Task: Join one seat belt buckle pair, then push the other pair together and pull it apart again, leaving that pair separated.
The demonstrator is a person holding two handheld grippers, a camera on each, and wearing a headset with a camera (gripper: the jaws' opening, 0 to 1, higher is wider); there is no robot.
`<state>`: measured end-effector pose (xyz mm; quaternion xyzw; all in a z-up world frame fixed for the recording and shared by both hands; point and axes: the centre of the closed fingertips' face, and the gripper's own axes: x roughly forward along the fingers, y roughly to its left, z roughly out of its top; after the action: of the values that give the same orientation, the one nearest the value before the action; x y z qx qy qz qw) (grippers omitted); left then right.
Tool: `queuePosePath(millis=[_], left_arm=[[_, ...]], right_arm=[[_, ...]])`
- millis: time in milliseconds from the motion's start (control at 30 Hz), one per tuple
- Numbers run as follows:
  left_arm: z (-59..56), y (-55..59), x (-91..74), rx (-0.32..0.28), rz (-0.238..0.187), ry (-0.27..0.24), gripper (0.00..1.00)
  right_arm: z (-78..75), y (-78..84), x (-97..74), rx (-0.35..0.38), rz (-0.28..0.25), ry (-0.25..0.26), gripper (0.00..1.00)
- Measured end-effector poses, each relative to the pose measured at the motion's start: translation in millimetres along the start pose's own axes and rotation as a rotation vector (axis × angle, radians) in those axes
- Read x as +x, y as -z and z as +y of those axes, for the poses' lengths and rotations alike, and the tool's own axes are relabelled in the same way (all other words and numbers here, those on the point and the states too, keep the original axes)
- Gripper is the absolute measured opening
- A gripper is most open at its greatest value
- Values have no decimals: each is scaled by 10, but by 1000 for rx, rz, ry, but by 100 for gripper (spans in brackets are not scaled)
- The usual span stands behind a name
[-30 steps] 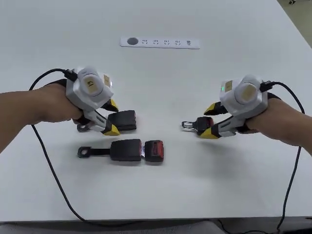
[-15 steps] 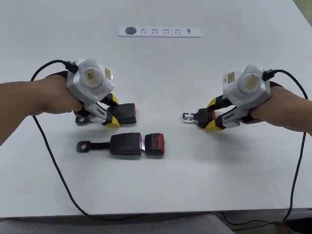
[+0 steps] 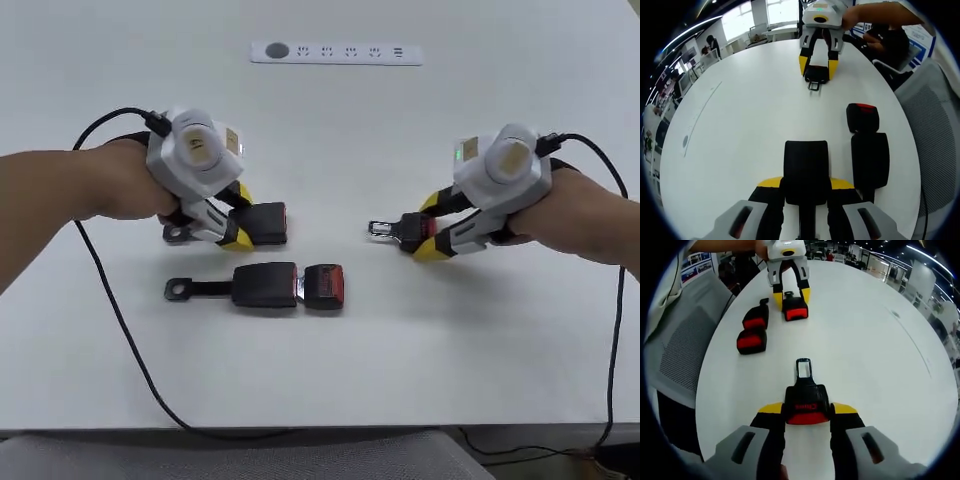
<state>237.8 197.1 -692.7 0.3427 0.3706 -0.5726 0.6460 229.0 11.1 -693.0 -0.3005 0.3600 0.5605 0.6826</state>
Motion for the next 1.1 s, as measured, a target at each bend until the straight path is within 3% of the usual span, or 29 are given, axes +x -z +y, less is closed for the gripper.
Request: queuePosePath(millis=[533,767,933,1100], left_arm=[[-8,-10,7,9,-4,5,33],[-25,-24,0,16,3,11,33],[-10,-14,5,20,5,14,33],[3,-4,9,34,3,18,33]], right_arm=[[81,-664,451,-24,-70,11,32],[112,-797,523,-50,-69,10,32],[138,-848,503,-119,-55,22,32],[126,-909,552,-105,-81,-15,32]])
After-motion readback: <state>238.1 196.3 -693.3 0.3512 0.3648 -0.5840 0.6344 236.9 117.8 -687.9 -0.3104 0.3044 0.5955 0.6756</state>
